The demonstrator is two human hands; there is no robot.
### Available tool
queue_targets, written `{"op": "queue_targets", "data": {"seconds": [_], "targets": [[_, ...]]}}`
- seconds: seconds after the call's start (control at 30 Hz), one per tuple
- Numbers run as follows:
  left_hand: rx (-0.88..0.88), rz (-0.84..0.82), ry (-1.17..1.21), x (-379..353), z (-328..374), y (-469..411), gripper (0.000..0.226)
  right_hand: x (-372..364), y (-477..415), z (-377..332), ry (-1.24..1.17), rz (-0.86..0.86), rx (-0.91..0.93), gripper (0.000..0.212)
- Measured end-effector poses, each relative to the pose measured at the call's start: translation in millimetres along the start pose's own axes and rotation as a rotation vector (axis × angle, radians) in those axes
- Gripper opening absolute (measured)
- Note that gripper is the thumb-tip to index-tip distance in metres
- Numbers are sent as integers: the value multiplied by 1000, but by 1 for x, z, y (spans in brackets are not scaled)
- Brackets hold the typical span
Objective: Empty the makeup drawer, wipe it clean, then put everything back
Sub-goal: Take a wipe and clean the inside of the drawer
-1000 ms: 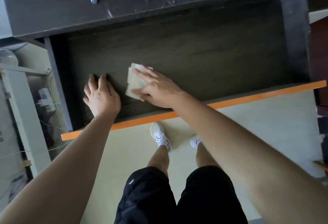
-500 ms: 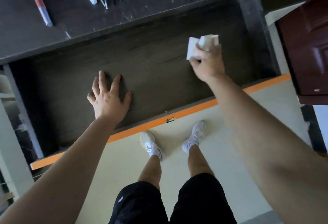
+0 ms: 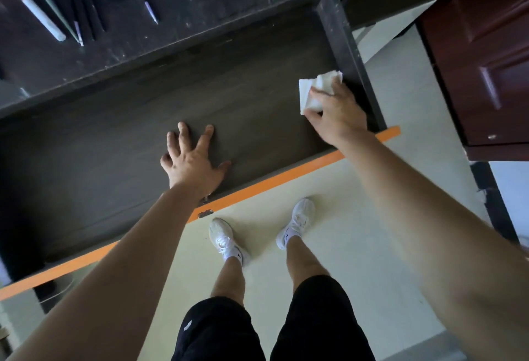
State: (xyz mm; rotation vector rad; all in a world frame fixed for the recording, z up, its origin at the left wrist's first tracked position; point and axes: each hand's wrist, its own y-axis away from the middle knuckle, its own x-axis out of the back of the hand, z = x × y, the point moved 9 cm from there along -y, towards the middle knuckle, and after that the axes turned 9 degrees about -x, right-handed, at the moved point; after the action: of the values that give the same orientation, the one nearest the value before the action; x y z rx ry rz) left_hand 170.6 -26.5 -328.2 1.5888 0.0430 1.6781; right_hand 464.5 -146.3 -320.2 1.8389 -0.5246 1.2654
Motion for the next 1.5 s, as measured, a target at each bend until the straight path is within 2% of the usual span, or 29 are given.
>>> {"op": "queue_targets", "data": {"seconds": [0.23, 0.4, 0.5, 0.7, 0.87, 1.0, 1.23, 1.5], "targets": [[42, -97, -25, 11, 11, 7, 82, 9, 21, -15, -9, 30, 56, 28], [28, 51, -12, 63, 60, 33, 70, 43, 34, -9, -180, -65, 237, 16], [-19, 132, -26, 98, 95, 50, 69, 84, 51, 3, -312, -66, 264, 28], [-130, 306, -16, 166, 166, 63, 76, 192, 62, 19, -405, 97, 359, 30], [-239, 369, -17, 202, 220, 57, 75, 272, 41, 37, -502, 266, 314, 28], [-298, 376, -44, 222, 246, 31, 75, 300, 22, 54, -476, 312, 282, 28], [-377, 345, -23, 249, 296, -41, 61, 349, -36, 83, -351, 431, 233, 26], [-330, 209, -16, 238, 323, -106, 61, 348, -117, 84, -290, 365, 193, 28]]}}
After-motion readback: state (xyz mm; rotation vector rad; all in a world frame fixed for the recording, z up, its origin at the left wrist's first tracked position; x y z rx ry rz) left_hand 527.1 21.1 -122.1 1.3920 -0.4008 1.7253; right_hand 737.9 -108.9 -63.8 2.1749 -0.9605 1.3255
